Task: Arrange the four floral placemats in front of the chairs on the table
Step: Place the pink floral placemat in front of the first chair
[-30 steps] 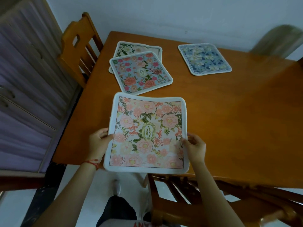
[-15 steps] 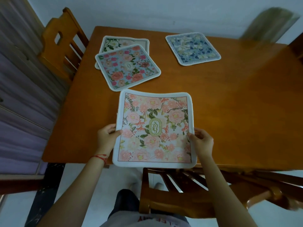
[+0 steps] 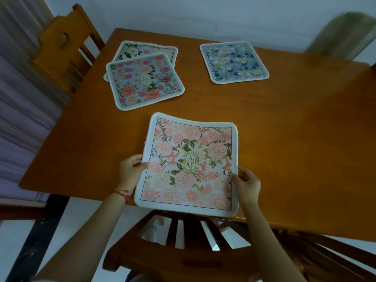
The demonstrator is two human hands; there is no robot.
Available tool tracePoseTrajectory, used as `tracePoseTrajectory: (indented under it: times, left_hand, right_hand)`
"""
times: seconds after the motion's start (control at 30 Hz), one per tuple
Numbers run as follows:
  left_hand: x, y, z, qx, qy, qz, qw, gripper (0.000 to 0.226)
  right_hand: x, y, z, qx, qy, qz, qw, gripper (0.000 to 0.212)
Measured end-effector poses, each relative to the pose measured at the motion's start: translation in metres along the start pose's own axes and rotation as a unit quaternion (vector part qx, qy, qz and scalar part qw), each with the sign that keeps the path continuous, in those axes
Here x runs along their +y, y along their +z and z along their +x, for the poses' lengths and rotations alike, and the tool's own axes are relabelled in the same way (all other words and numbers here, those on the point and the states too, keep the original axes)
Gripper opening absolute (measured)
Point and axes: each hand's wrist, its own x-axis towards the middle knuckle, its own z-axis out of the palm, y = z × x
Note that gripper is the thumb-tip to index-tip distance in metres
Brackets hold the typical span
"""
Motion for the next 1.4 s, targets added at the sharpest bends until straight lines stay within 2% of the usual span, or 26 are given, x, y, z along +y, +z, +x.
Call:
tracePoseTrajectory:
  times: [0.23, 0.67, 1.4]
  left_hand:
    - [0.002, 0.033, -0.004, 0.018, -0.015, 0.011, 1.000, 0.030]
    - [-0.008, 0.047, 0.023, -0.009, -0.034, 0.048, 0.998, 0.031]
    - [-0.020, 0.046, 0.042, 0.009, -0.016, 0.083, 0.996, 0.032]
  right_hand:
    - [0.014, -0.020, 0.021, -0.021, 0.025, 0.002, 0.999, 0.020]
    - [0.027, -0.007, 0.035, -0.003, 0.067, -0.019, 0.998, 0.021]
    - [0.024, -0.003, 0.046, -0.016, 0.057, -0.101, 0.993, 0.027]
